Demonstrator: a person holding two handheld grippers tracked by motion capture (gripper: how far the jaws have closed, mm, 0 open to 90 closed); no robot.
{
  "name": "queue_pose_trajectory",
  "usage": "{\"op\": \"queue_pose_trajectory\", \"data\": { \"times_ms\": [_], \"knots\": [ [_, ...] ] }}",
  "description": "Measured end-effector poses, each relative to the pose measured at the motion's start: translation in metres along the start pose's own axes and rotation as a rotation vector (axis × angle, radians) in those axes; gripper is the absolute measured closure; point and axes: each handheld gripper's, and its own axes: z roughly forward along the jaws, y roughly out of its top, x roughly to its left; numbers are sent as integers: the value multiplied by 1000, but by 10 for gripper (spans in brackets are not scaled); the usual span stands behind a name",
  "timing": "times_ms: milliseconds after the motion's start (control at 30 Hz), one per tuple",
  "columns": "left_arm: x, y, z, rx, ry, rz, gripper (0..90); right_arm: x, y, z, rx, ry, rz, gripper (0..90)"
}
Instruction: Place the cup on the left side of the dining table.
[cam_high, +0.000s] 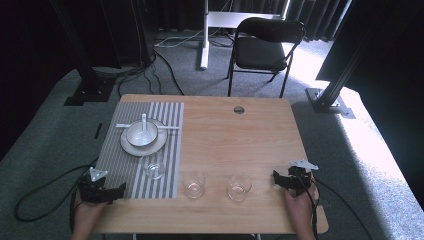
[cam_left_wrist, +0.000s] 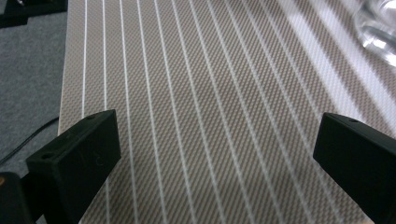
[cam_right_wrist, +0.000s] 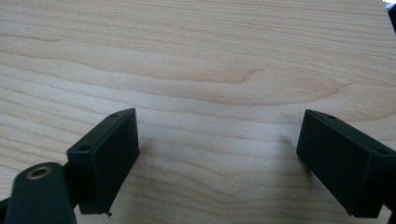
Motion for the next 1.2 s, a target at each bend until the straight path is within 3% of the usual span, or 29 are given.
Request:
{"op": "queue_pose_trajectory", "data": {
  "times_ms": [200,467,967,1200],
  "knots": [
    [4,-11,-4,7,15,-19,12,0,0,0,0,0,0,124],
    [8,-23,-11,-33,1,-57,12,0,0,0,0,0,0,124],
    [9,-38,-21,-58,28,-32,12,0,0,0,0,0,0,124],
    [7,-40,-20,-69,13,-36,12,0,0,0,0,0,0,124]
  ]
}}
